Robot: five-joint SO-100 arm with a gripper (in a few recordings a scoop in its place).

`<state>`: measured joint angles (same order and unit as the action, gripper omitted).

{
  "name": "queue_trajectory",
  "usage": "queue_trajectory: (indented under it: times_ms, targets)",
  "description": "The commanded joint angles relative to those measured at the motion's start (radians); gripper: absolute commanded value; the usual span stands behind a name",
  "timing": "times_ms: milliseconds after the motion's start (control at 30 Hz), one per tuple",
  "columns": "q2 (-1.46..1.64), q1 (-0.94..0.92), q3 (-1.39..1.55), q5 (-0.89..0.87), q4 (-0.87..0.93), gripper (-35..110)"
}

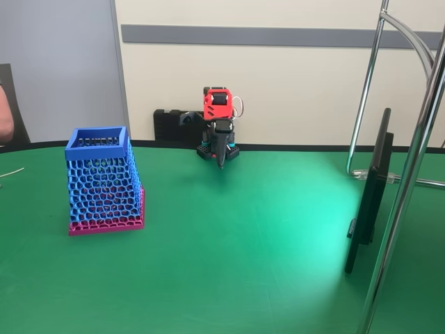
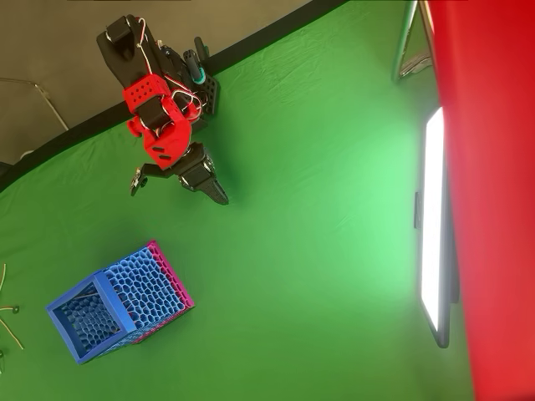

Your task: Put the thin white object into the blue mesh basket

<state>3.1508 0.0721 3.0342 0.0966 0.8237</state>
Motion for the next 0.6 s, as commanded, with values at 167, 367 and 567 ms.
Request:
queue_trajectory:
  times_ms: [167, 367, 567]
  targets:
    - [0.106, -0.008, 0.020, -0.028, 0.040, 0]
    - [0.173, -0.023, 0.040, -0.044, 0.063, 1]
    - [0.173, -0.023, 0.044, -0.055, 0.054, 1]
